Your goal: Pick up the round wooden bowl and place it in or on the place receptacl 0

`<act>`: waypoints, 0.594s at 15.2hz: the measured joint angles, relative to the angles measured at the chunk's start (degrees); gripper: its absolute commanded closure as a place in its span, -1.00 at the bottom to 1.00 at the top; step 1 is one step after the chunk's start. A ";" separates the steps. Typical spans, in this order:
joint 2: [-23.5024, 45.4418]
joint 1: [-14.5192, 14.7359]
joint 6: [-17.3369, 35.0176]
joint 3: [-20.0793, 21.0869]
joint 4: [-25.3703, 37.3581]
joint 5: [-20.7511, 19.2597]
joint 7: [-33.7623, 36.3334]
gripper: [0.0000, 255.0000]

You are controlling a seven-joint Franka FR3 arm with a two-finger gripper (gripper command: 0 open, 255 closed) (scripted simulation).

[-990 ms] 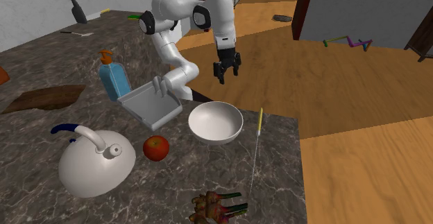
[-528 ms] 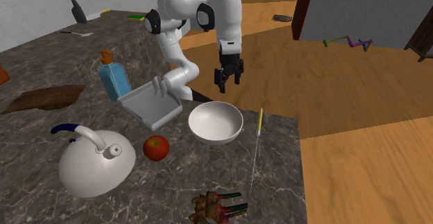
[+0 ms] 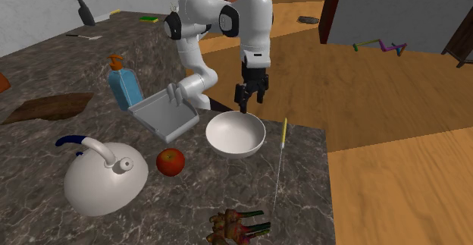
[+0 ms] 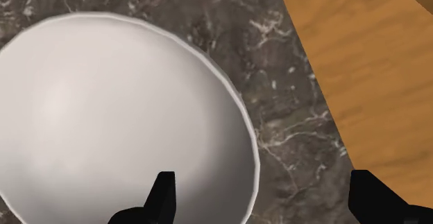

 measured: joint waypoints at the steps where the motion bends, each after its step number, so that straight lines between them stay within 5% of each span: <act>1: 0.05 -0.05 0.76 -0.10 -0.72 -0.04 -0.07 -1.00; 9: -0.38 -0.18 4.24 -0.29 -4.60 -0.20 0.08 -1.00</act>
